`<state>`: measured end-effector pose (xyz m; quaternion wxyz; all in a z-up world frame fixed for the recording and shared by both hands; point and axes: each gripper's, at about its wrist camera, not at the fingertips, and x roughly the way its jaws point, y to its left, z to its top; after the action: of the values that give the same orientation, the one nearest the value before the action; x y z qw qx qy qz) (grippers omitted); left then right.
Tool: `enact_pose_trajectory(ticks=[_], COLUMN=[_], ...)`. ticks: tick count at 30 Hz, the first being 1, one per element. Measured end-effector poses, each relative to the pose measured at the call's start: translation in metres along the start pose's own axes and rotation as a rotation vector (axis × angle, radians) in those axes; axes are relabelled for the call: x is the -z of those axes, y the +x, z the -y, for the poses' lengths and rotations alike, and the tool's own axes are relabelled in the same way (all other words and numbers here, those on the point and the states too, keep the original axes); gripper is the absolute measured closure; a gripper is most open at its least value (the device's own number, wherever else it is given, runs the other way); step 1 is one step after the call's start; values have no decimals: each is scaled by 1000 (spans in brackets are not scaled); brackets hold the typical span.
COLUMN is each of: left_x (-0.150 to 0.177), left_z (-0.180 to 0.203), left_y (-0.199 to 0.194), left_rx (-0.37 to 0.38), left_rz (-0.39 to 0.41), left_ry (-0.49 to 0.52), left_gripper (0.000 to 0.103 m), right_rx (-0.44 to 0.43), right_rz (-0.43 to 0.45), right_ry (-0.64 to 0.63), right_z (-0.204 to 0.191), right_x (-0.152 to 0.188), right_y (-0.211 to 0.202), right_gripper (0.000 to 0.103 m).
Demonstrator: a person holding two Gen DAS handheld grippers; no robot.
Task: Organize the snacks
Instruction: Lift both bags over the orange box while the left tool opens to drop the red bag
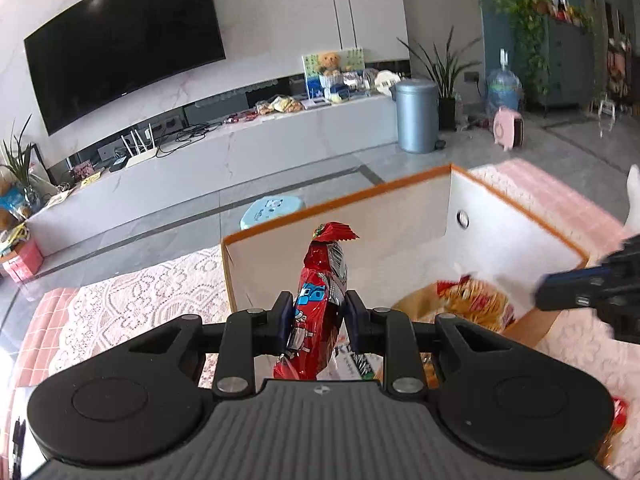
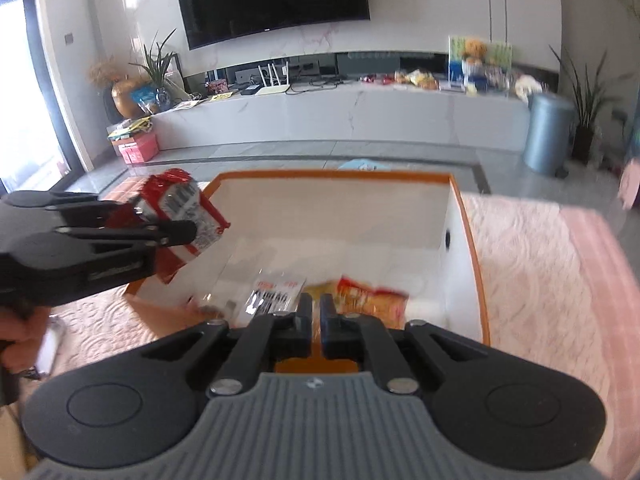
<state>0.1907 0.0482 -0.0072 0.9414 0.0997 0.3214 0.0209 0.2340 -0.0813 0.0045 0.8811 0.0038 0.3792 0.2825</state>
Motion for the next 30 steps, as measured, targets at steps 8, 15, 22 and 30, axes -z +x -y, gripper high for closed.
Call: enact_pose_trajectory(ticks=[8, 15, 22, 30], left_x=[7, 10, 14, 16], left_z=[3, -3, -13, -33], left_y=[13, 23, 20, -13], left_rx=[-34, -33, -17, 5], left_rz=[-52, -90, -64, 36], left_ry=[37, 35, -17, -162], left_gripper=[73, 72, 57, 42], right_rx=[-48, -36, -25, -20], right_rz=[-122, -255, -303, -322], right_ry=[81, 132, 121, 118], right_z=[-2, 4, 3, 3], right_x=[52, 83, 93, 100], right_y=[-8, 12, 21, 26], right_gripper=[71, 50, 49, 49])
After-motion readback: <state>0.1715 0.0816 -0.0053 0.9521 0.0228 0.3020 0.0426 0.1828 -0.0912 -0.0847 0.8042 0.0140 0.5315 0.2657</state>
